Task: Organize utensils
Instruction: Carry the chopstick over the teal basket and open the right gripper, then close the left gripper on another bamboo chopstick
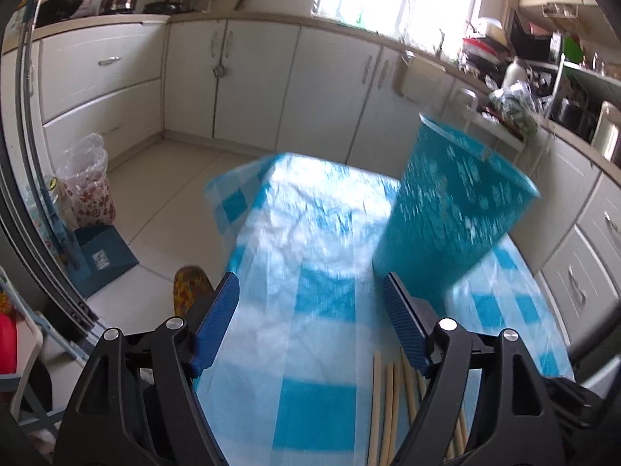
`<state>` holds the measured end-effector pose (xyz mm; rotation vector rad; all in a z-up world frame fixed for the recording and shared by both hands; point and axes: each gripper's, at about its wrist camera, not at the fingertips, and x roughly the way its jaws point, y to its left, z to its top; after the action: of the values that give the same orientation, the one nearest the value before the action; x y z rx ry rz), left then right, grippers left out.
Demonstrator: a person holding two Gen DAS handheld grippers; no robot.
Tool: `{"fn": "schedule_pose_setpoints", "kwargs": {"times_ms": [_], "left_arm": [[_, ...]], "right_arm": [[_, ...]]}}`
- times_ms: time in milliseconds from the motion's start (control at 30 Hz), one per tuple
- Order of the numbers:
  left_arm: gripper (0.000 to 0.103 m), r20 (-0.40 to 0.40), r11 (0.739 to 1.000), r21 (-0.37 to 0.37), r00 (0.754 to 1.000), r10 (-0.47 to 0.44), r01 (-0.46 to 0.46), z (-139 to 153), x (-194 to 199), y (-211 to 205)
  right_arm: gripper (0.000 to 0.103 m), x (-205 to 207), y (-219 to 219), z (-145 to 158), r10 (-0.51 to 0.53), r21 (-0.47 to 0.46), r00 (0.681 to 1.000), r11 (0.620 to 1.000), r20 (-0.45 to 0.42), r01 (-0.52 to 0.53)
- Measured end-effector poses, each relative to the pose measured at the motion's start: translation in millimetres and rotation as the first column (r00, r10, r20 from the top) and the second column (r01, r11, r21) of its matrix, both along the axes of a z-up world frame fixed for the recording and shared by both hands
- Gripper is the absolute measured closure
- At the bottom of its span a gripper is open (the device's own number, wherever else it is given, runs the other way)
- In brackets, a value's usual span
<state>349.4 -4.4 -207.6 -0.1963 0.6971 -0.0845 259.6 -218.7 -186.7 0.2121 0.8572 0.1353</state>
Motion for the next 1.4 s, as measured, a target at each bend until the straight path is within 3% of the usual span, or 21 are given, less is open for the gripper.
{"fn": "schedule_pose_setpoints", "kwargs": {"times_ms": [300,533,900,1133,1233,1400], "left_arm": [[0.031,-0.123,0.984,0.121,0.986,-0.116,0.131,-17.1,-34.9,-15.2],[0.031,-0.191,0.961,0.176,0.965,-0.181,0.215,-28.2,-34.6,-33.5],[0.031,-0.278,0.946,0.232,0.947,-0.160,0.228,-42.7,-22.6,-47.3],[0.036,-0.308,0.939,0.264,0.942,-0.137,0.222,-44.3,-11.6,-54.7],[0.044,-0.312,0.936,0.269,0.940,-0.138,0.226,-43.5,-5.9,-58.4],[0.084,-0.311,0.927,0.252,0.930,-0.193,0.277,-41.8,0.5,-71.0]], "right_arm": [[0.086,22.5,16.9,-24.3,0.037,-0.063,0.997,0.997,-0.071,-0.041],[0.092,20.1,14.8,-23.5,0.081,-0.127,0.993,0.988,-0.091,-0.092],[0.093,11.1,-5.8,-25.1,0.096,-0.053,0.992,0.994,-0.082,-0.101],[0.093,10.0,-13.4,-24.0,0.099,-0.015,0.992,0.995,-0.083,-0.101],[0.092,11.0,-16.3,-23.7,0.092,-0.012,0.992,0.996,-0.083,-0.093],[0.086,14.0,-21.8,-22.8,0.068,-0.005,0.994,0.998,-0.084,-0.069]]}}
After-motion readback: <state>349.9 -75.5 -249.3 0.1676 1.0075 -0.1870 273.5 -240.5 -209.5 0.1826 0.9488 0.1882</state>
